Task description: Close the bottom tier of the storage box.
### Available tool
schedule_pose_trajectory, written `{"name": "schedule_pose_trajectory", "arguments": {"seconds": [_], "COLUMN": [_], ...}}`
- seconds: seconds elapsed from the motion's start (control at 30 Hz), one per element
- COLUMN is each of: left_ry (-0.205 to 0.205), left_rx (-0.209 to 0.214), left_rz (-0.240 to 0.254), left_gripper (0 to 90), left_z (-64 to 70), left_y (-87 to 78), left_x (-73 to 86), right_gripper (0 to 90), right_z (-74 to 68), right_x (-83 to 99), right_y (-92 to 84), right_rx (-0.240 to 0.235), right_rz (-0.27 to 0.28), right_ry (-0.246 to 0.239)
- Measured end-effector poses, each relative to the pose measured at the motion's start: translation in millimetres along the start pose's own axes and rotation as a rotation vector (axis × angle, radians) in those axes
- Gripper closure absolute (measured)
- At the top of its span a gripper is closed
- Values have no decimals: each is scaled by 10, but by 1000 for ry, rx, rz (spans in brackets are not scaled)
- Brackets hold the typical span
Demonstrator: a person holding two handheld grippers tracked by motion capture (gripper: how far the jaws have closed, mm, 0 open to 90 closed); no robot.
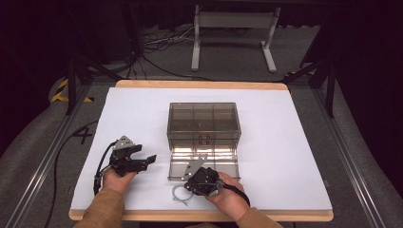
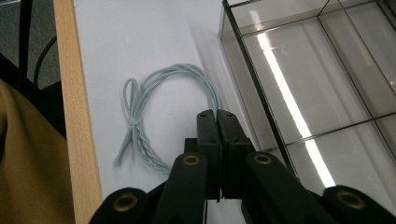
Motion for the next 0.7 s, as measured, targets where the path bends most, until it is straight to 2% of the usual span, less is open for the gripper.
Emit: {"name": "schedule_pose_trajectory", "arguments": {"seconds": [0.3,0.7], "left_ry": [0,2], "left_rx": [2,-1], "left_rz": [-2,-2], "left_gripper": [228,228], "left_z": [1,1], "left_y": [-2,1], "left_x": [0,1], "right_gripper": [898,900], "right_z": [-6,24], "right_x": [-24,-98], "right_y": [-36,-234], "right_rx": [16,52], "right_rz": [-15,8], "right_ry": [-20,-25]}}
Point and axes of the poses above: each handheld gripper's, and its own axes: y roughly forward along the jaws, x roughly out of its underside, z roughly to its right, the point moved 8 cm from there along y, roughly forward along the jaws, and after that the axes turned 14 degrees about -y, right-handed, at the moved point
